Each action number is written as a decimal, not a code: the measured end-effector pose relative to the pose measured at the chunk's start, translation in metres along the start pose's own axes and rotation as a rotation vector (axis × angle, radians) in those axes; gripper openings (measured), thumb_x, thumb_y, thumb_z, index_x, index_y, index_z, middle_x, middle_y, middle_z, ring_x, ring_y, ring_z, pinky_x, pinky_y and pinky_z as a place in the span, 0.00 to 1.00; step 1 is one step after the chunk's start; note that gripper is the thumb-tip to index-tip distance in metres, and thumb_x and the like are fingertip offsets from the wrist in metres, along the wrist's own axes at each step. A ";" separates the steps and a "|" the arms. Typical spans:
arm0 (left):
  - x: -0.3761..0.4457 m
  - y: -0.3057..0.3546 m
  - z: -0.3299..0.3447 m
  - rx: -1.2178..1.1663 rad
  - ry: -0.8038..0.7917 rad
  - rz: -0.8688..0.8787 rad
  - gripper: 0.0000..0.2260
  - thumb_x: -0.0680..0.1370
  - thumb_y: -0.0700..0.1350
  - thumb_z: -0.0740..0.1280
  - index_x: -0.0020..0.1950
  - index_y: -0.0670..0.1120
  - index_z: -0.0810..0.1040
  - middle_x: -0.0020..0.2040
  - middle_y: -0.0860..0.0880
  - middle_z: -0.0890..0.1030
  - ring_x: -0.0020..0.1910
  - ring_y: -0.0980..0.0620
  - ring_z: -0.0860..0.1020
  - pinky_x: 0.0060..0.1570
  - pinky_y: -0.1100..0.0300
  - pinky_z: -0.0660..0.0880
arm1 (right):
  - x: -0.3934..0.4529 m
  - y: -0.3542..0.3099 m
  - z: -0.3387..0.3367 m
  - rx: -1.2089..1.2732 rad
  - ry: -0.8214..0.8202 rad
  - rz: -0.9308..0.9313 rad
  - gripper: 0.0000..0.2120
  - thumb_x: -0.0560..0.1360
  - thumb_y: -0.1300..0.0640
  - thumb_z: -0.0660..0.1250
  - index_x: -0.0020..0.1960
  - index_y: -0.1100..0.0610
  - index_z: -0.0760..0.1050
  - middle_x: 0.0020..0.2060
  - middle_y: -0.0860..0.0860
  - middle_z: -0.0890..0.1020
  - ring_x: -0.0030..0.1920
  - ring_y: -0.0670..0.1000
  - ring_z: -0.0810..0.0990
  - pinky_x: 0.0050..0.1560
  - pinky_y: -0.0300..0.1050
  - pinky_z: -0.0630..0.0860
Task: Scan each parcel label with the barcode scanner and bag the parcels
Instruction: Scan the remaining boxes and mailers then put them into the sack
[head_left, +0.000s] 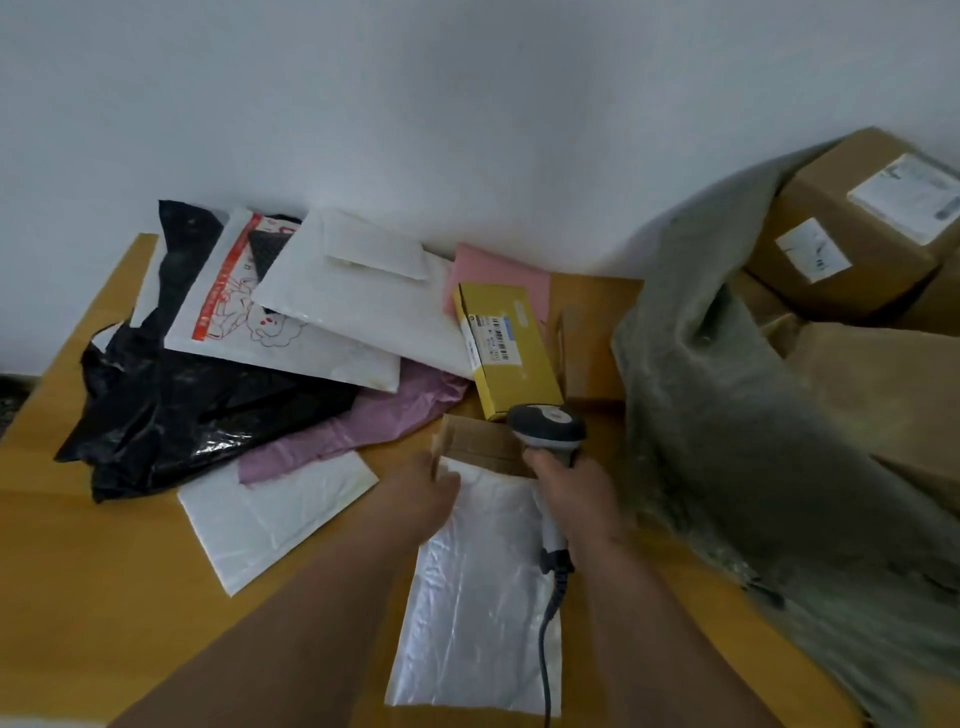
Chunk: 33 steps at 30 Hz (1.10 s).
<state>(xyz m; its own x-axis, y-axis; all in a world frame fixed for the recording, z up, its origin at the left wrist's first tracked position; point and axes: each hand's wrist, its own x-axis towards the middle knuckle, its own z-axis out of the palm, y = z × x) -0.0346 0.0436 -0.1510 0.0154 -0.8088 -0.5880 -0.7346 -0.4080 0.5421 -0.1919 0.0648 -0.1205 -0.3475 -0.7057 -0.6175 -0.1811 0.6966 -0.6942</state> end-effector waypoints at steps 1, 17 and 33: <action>0.003 0.001 0.001 -0.007 -0.003 -0.010 0.11 0.82 0.49 0.60 0.61 0.46 0.74 0.51 0.47 0.76 0.42 0.55 0.72 0.41 0.61 0.67 | 0.005 0.001 0.002 0.000 -0.023 0.007 0.07 0.78 0.51 0.67 0.43 0.48 0.71 0.37 0.44 0.74 0.39 0.44 0.72 0.51 0.46 0.70; 0.002 0.010 -0.014 -0.295 0.234 0.017 0.11 0.81 0.48 0.61 0.59 0.46 0.77 0.52 0.47 0.81 0.49 0.49 0.78 0.51 0.53 0.75 | -0.002 -0.004 0.004 0.205 -0.142 -0.137 0.09 0.77 0.57 0.70 0.43 0.45 0.73 0.41 0.40 0.79 0.43 0.40 0.76 0.40 0.36 0.71; -0.053 0.032 -0.073 -0.774 0.364 0.062 0.19 0.81 0.63 0.53 0.54 0.49 0.73 0.49 0.47 0.78 0.48 0.51 0.77 0.40 0.60 0.70 | -0.040 -0.040 -0.010 0.735 0.018 -0.174 0.27 0.69 0.43 0.74 0.65 0.50 0.78 0.60 0.51 0.82 0.59 0.53 0.80 0.63 0.55 0.75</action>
<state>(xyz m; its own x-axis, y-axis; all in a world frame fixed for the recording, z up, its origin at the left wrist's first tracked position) -0.0092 0.0429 -0.0588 0.3040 -0.8710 -0.3860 -0.0738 -0.4255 0.9020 -0.1798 0.0666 -0.0639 -0.3857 -0.7911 -0.4748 0.4235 0.3054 -0.8529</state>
